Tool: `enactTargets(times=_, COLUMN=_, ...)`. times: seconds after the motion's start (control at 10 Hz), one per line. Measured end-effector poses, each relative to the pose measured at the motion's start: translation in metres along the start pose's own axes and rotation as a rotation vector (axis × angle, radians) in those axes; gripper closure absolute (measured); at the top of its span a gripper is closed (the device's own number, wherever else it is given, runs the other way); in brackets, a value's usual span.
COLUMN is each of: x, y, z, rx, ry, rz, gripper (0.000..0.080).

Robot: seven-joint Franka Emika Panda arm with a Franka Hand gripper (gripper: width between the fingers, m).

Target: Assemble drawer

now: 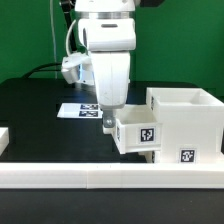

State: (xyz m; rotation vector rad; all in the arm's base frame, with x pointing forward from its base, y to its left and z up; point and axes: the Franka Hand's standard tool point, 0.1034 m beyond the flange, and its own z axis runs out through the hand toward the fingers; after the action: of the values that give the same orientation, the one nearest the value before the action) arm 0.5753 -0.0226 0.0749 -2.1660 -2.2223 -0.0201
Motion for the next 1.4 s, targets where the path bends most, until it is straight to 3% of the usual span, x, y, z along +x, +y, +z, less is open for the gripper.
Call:
enactTargets(times=0.7, x=0.028, y=0.001, z=-0.002, rx=0.006, ry=-0.002, rz=0.048, gripper=0.0151)
enactTargets(times=1.2, x=0.03, y=0.0, z=0.0, rx=0.013, ry=0.0, rz=0.034, gripper=0.0151)
enactTargets(times=1.4, x=0.041, y=-0.001, z=0.006, rx=0.022, ry=0.008, rz=-0.02, gripper=0.0151)
